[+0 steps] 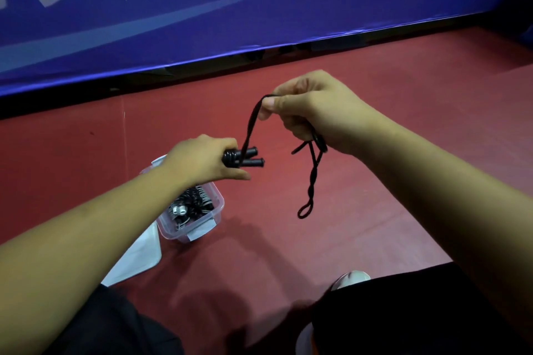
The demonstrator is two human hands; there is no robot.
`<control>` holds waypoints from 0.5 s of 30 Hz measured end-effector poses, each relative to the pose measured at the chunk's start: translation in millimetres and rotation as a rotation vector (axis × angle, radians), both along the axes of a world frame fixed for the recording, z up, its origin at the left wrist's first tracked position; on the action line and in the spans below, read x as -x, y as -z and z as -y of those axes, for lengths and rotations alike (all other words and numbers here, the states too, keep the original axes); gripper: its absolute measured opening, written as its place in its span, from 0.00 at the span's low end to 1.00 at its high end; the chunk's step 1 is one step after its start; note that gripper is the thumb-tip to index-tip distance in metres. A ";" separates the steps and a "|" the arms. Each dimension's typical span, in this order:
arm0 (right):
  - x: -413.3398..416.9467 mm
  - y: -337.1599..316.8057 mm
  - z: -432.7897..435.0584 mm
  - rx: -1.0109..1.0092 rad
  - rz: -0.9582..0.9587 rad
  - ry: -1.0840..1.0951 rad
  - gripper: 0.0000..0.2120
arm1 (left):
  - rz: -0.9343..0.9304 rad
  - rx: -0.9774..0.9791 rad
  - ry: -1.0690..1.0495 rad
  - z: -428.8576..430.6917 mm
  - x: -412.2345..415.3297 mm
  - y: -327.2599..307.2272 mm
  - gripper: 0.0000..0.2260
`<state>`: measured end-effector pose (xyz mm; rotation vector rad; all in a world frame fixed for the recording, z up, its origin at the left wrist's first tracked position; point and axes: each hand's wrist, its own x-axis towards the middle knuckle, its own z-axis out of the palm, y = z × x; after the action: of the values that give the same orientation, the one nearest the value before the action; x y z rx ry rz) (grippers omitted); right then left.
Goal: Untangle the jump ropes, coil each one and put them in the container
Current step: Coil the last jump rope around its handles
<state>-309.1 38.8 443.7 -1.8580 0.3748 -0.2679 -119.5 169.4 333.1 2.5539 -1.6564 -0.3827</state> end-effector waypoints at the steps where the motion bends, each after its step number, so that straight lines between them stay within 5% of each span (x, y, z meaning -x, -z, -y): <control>1: 0.0 0.7 2.4 0.002 0.011 0.017 0.10 | -0.018 0.012 0.017 0.1 5.5 0.9 0.24; 8: -1.8 8.5 25.6 0.001 0.073 0.178 0.11 | -0.172 0.023 0.232 -1.1 29.5 -5.8 0.10; 15: -3.8 34.6 61.3 0.040 -0.018 0.378 0.11 | -0.473 0.194 0.367 -7.5 49.7 -26.7 0.10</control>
<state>-305.3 -22.5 409.1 -1.8206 0.7387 -0.5175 -169.2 176.9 359.8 1.8309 -1.8461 -0.7398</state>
